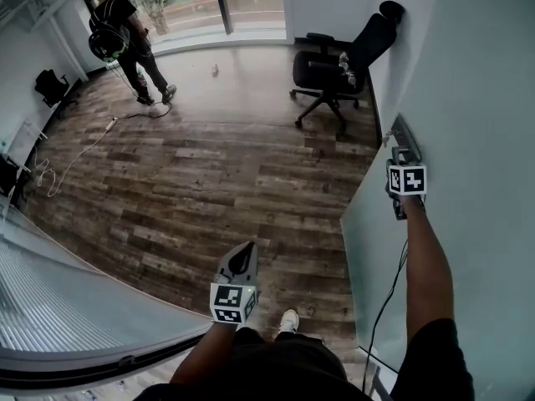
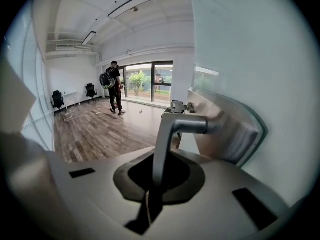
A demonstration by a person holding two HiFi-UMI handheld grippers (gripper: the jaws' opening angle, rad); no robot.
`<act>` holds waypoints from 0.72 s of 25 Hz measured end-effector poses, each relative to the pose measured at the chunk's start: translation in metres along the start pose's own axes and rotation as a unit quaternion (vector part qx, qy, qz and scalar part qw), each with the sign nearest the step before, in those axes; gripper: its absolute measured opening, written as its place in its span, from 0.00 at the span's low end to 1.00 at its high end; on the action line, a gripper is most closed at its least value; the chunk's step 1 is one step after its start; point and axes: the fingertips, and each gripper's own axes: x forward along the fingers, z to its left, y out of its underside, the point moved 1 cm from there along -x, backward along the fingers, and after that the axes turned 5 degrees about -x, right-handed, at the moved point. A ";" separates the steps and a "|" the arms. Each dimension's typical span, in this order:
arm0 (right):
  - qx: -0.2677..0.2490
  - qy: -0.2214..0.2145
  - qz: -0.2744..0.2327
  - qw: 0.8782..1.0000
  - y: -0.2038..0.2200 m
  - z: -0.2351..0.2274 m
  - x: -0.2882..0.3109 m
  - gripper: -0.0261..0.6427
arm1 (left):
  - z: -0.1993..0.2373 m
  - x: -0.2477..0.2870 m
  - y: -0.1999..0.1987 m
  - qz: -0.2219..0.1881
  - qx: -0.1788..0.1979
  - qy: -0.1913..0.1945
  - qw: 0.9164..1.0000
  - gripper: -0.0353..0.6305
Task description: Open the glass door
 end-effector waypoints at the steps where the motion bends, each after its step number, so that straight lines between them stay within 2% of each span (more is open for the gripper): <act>1: -0.012 0.005 0.007 1.000 0.002 -0.002 -0.002 0.06 | 0.000 -0.001 -0.001 -0.002 0.000 -0.001 1.000 0.06; 3: -0.027 0.012 0.022 0.999 0.003 -0.004 -0.004 0.06 | 0.000 -0.002 -0.001 -0.005 -0.002 -0.003 1.000 0.06; 6: -0.023 0.014 0.038 0.999 0.000 -0.003 -0.009 0.07 | 0.001 -0.008 0.003 -0.003 -0.001 -0.005 1.000 0.06; 9: -0.006 0.027 0.016 1.000 -0.015 -0.006 -0.024 0.20 | -0.001 -0.019 0.003 -0.002 0.002 -0.004 1.000 0.06; 11: -0.025 0.049 -0.001 0.998 -0.021 -0.006 -0.034 0.27 | 0.000 -0.025 0.003 -0.003 0.003 -0.004 1.000 0.06; 13: -0.063 0.093 -0.038 0.993 -0.027 -0.005 -0.052 0.27 | 0.001 -0.035 0.004 -0.005 0.004 -0.004 1.000 0.06; 15: -0.092 0.135 -0.090 0.983 -0.035 0.000 -0.079 0.27 | 0.001 -0.046 0.005 -0.008 0.005 -0.005 1.000 0.06; 18: -0.087 0.147 -0.163 0.972 -0.040 0.026 -0.124 0.27 | 0.005 -0.063 0.009 -0.014 0.002 -0.005 1.000 0.06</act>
